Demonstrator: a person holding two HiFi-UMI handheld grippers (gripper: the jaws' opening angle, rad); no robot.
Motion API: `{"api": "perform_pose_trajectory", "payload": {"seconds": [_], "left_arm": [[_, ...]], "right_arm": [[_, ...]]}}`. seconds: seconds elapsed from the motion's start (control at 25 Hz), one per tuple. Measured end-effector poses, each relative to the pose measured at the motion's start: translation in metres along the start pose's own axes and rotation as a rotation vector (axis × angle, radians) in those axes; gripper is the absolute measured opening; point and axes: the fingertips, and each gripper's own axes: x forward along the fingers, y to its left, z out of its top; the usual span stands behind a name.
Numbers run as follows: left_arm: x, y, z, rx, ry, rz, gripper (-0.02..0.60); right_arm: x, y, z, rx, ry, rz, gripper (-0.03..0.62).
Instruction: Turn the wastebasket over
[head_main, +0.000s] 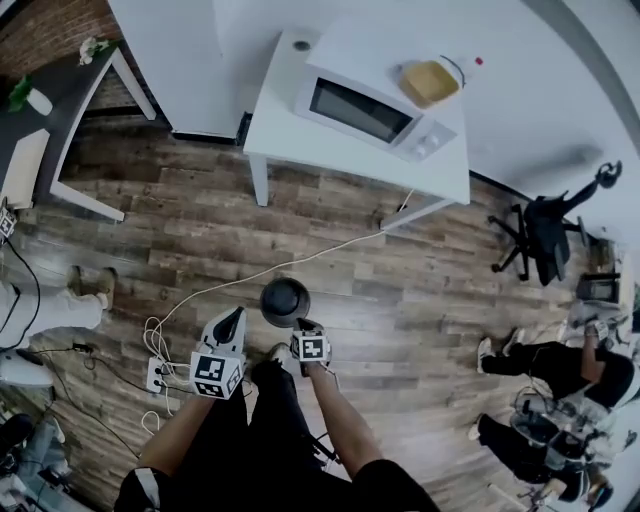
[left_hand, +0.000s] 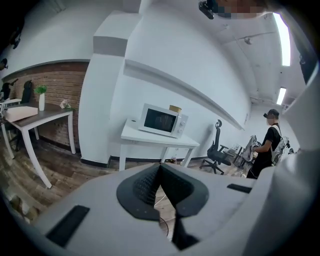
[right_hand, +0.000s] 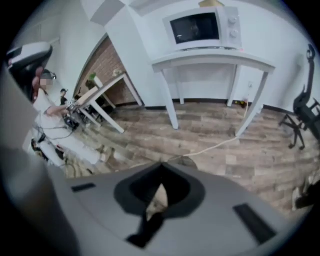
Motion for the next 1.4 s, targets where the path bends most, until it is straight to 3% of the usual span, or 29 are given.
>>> {"api": "perform_pose_trajectory", "payload": {"seconds": [0.28, 0.52, 0.68, 1.08, 1.4], "left_arm": [[-0.012, 0.0, 0.035, 0.045, -0.003, -0.11, 0.032], [-0.044, -0.016, 0.07, 0.084, -0.039, -0.185, 0.032], [-0.069, -0.026, 0.082, 0.07, -0.073, -0.209, 0.032], [-0.118, -0.039, 0.109, 0.119, -0.175, -0.23, 0.032], [-0.13, -0.037, 0.123, 0.158, -0.221, -0.225, 0.032]], "right_arm": [[-0.087, 0.035, 0.081, 0.047, -0.208, -0.053, 0.032], [-0.162, 0.069, 0.127, 0.051, -0.378, -0.095, 0.032], [-0.21, 0.093, 0.146, 0.07, -0.5, -0.098, 0.032], [-0.315, 0.146, 0.164, 0.051, -0.741, -0.102, 0.032], [-0.342, 0.173, 0.148, 0.075, -0.818, -0.082, 0.032]]}}
